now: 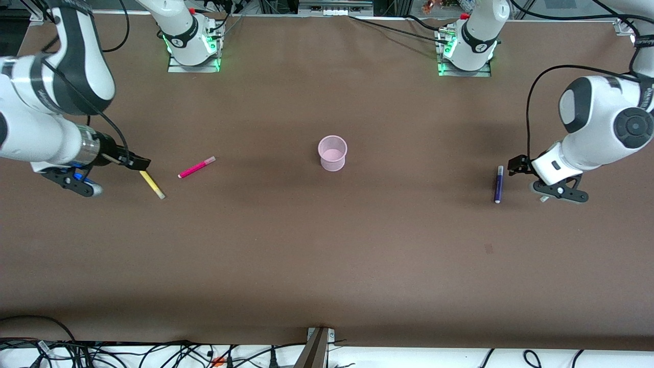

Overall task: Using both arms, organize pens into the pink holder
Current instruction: 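Grasp the pink marker with the right gripper while the left gripper grasps purple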

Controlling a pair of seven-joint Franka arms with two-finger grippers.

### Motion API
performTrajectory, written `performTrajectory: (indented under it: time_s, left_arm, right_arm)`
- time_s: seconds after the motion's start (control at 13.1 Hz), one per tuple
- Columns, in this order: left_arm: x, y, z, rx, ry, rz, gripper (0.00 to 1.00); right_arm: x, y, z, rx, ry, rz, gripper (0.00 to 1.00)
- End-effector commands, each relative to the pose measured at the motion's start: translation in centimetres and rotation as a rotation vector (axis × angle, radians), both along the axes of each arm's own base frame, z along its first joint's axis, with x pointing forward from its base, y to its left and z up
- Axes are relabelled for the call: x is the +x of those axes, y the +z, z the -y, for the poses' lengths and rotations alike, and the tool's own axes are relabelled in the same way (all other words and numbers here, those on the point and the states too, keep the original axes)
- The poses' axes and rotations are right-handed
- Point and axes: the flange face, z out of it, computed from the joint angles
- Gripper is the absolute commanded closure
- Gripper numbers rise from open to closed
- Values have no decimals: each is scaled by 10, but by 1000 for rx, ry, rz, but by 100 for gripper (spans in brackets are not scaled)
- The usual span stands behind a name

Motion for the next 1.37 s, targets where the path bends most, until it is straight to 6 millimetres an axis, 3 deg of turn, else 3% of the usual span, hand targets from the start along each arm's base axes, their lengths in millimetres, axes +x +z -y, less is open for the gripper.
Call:
performTrajectory:
  time_s: [0.0, 0.3, 0.53, 0.61, 0.68, 0.91, 0.99, 1.07, 1.29]
  left_arm:
    - [-1, -36, -2, 13, -27, 3, 0]
    - [-4, -104, -8, 2, -16, 62, 0]
    - [-6, -143, -7, -5, -20, 84, 0]
    - [-7, -146, -8, -5, -18, 81, 0]
    - [-7, -146, -8, -5, -21, 81, 12]
    - [-6, -147, -6, -6, -36, 79, 67]
    - [-6, -148, -6, -6, -35, 78, 80]
    - [-6, -154, -7, -7, -35, 70, 86]
    - [-6, -164, -8, -8, -33, 64, 89]
  right_arm:
    - [-11, -30, -3, 1, -44, 8, 12]
    - [-31, -91, -8, -8, -65, 58, 11]
    - [-42, -123, -11, -17, -93, 47, 10]
    - [-43, -133, -13, -19, -90, 30, 11]
    - [-44, -141, -13, -20, -92, 21, 13]
    - [-49, -163, -14, -21, -102, 45, 13]
    - [-53, -169, -14, -26, -131, 70, 13]
    - [-58, -178, -19, -27, -141, 100, 13]
    - [-66, -198, -25, -27, -149, 140, 13]
